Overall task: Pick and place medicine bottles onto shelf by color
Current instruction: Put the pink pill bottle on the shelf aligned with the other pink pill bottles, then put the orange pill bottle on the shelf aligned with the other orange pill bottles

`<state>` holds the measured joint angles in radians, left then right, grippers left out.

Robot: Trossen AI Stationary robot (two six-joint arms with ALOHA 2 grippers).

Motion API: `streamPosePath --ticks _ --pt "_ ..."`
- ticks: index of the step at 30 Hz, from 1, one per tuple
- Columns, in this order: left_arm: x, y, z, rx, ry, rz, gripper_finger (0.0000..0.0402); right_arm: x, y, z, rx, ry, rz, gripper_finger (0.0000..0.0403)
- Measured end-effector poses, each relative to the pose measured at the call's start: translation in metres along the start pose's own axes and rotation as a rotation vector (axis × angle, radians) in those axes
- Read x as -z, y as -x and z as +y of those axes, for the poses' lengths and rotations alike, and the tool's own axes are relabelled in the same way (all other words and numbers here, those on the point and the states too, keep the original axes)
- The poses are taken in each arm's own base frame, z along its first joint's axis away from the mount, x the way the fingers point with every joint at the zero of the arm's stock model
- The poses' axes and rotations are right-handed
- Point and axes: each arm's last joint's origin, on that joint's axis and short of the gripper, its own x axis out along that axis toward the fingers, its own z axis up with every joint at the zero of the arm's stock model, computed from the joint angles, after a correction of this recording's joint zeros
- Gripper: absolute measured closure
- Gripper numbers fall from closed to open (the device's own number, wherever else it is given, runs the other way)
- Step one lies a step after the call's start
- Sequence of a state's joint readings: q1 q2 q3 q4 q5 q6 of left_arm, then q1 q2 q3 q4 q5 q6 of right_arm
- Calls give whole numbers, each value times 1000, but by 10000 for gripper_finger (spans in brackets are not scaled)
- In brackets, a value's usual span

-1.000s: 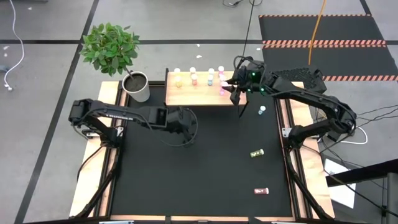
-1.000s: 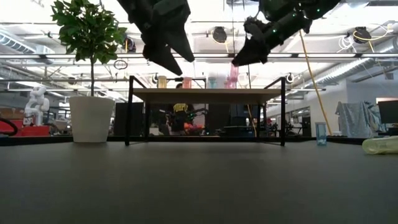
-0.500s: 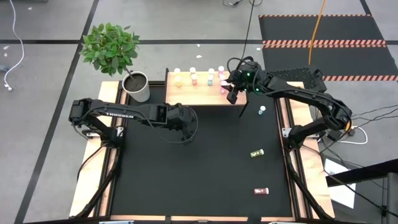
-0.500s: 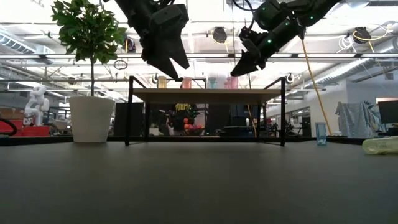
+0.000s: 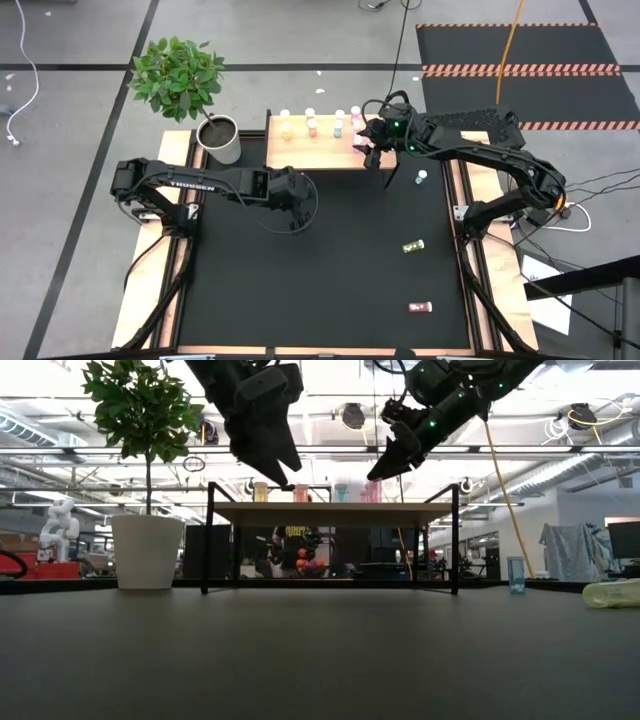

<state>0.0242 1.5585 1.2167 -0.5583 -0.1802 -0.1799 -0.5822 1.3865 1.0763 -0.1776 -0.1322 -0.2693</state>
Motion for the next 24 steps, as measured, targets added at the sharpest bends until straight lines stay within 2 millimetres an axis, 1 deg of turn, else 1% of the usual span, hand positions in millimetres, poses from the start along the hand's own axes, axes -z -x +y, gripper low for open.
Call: streamPosePath --ticks 6,9,13,17,21,24 --pt "0 0 0 0 -19 0 5 -1 1 2 47 12 11 194" --pt "0 0 0 13 -20 3 5 -5 9 3 53 -11 -15 187" --pt "2 0 0 21 -20 20 5 -14 34 3 68 -53 -85 186" --pt "3 0 0 20 -21 33 5 -18 68 10 58 -107 -111 186" --pt "0 0 0 25 3 5 5 -10 97 26 -1 -201 -33 186" --pt "-7 -5 -3 40 52 -62 5 0 110 46 -79 -258 24 186"
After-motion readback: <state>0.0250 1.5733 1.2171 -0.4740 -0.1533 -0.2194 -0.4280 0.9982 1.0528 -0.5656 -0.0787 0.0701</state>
